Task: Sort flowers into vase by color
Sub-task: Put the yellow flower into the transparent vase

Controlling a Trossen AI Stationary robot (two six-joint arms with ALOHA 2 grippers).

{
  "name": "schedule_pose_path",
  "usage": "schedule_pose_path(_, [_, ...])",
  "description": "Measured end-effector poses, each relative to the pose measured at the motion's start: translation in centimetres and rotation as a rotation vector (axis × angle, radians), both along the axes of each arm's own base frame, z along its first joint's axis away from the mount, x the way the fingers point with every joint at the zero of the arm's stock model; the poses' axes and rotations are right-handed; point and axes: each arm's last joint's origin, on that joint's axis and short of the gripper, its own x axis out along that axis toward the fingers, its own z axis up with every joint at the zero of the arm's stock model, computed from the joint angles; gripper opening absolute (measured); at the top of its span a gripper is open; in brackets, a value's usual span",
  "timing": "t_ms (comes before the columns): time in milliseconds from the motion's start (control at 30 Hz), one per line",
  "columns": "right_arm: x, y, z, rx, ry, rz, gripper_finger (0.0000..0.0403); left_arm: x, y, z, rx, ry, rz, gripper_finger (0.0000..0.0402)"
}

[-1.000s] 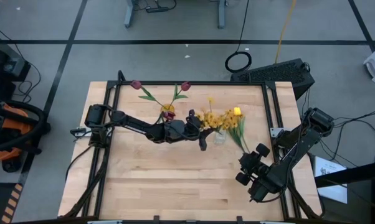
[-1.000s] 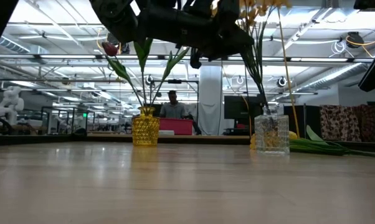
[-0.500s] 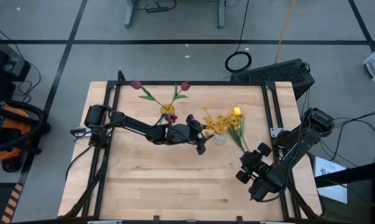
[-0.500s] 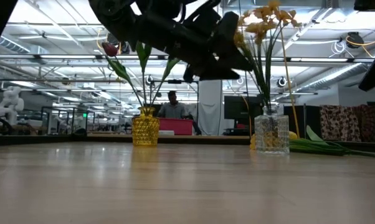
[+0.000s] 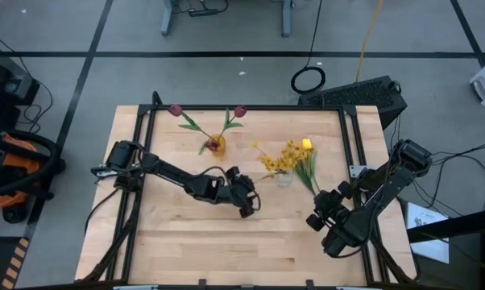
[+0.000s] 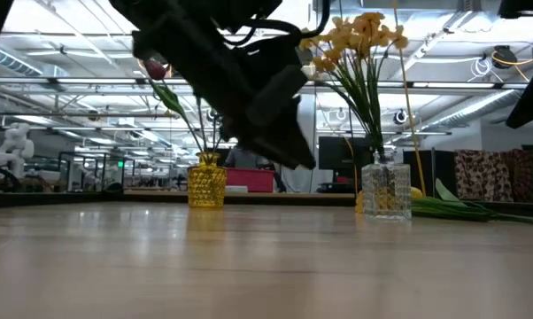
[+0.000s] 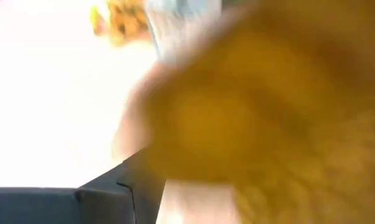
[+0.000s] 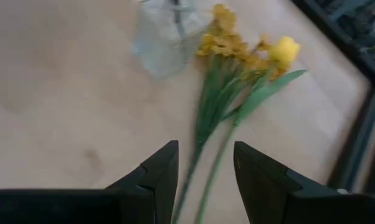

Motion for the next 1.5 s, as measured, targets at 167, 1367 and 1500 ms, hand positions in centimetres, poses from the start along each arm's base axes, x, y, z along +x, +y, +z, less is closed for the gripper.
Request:
schedule_pose_path(167, [0.5, -1.3, 0.6, -0.015, 0.031, -0.025, 0.0146, -0.3, -1.5, -0.5, 0.019, -0.015, -0.031, 0.0226])
schedule_pose_path(1367, [1.1, -0.7, 0.8, 0.032, -0.02, 0.083, 0.0146, 0.2, -6.4, -5.9, 0.211, -0.163, 0.113, 0.0225])
schedule_pose_path(1500, [1.2, -0.7, 0.8, 0.02, -0.038, 0.088, 0.0146, 1.6, -4.6, -5.5, 0.218, -0.239, 0.13, 0.0225])
